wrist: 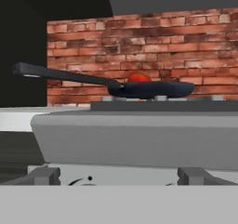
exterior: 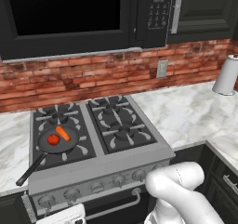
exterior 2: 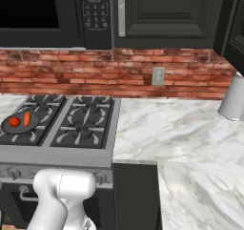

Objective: Put the carrot and tomato in the pan. Then turn on the front left burner and set the heat to medium.

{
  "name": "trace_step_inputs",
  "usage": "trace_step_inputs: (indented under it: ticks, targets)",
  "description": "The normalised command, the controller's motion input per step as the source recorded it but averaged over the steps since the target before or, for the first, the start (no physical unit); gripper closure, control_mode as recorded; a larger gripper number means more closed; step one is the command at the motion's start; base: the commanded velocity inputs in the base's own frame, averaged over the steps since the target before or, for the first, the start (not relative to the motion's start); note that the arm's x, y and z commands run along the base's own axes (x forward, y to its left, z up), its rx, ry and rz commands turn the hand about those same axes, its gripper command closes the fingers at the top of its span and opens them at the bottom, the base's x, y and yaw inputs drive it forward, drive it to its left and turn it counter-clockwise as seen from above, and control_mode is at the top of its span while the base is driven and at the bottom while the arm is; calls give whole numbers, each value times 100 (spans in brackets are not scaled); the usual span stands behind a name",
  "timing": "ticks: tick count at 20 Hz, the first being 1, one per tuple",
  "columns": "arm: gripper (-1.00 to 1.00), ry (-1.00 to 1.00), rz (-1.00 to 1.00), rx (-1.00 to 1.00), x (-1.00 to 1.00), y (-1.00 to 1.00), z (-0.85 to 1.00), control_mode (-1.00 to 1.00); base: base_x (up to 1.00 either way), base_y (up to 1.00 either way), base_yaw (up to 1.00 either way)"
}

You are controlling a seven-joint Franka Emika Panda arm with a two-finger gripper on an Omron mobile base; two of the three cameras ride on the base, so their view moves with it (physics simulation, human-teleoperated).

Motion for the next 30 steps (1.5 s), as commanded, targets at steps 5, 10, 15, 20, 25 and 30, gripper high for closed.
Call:
trace_step_inputs:
  ticks: [5,10,15,20,25,30]
  targets:
    - [-100,0,0,0,14,1,-20,-100,0,0,0]
    - [-100,0,1,0,21,9,-25,-100,0,0,0]
    - [-100,0,5,0,9,21,-6,-100,0,0,0]
    - [-100,0,3,0,12,15,-20,-100,0,0,0]
    - [-100,0,0,0,11,5,-24,-100,0,0,0]
    - [-100,0,1,0,9,18,-18,-100,0,0,0]
